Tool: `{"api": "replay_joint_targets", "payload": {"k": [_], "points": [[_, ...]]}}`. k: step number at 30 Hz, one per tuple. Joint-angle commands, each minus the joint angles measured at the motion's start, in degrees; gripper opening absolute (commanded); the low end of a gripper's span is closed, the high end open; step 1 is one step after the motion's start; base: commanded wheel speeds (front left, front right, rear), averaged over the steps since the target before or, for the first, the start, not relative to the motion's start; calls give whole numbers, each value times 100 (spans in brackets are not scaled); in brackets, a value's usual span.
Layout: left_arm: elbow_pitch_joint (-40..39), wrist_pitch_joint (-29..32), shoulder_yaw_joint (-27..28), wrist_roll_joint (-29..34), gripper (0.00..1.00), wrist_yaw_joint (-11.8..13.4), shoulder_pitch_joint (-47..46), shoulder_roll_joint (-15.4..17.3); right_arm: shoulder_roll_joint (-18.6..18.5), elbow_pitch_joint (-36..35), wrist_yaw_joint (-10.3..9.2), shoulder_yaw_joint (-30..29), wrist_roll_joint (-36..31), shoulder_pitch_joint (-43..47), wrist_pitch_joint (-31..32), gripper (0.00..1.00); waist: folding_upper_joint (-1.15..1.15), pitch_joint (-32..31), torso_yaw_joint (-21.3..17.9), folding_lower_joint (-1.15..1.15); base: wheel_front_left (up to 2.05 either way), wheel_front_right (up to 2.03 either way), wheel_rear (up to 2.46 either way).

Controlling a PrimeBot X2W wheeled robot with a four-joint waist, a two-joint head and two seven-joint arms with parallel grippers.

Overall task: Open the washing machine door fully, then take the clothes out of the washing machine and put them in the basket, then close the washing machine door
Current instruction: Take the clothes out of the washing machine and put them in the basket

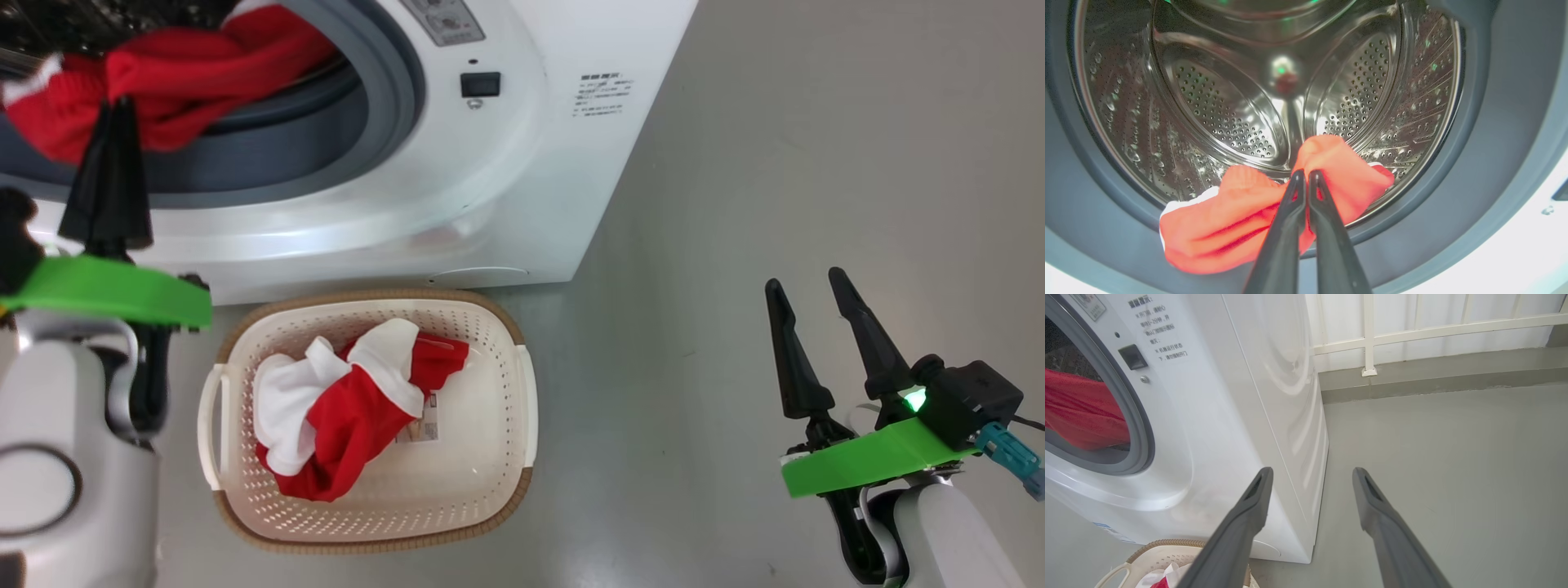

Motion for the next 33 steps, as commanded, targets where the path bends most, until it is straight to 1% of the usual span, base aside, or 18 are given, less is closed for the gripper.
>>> {"api": "replay_joint_targets", "payload": {"k": [1,7,14,21,22,26,29,33], "points": [[-372,-69,294,106,0,-21,227,127,-26,-130,28,89,-82,63,-36,100,0,-47,50,0,0,0,0],[-1276,-69,622,326,0,-37,910,-182,-26,-134,28,43,-106,109,-36,100,0,-107,117,0,0,0,0],[-2436,-69,770,333,0,-39,1454,-324,-26,-157,28,6,-138,147,-36,100,0,-82,183,0,0,0,0],[-3554,-69,928,350,0,-40,1721,-480,-26,-153,28,16,-141,123,-36,100,0,-23,210,0,0,0,0],[-3554,-69,928,350,0,-40,1721,-480,-26,-153,28,16,-141,123,-36,100,0,-23,210,0,0,0,0],[-4086,-69,952,413,0,-40,1809,-550,-26,-159,28,18,-145,99,-36,100,0,31,204,0,0,0,0],[-4073,-69,832,438,0,-40,1951,-587,-26,-160,28,25,-146,94,-36,100,0,73,198,0,0,0,0],[-3673,-69,642,416,0,-40,2136,-606,-26,-162,28,87,-126,42,-36,100,0,161,137,0,0,0,0]]}}
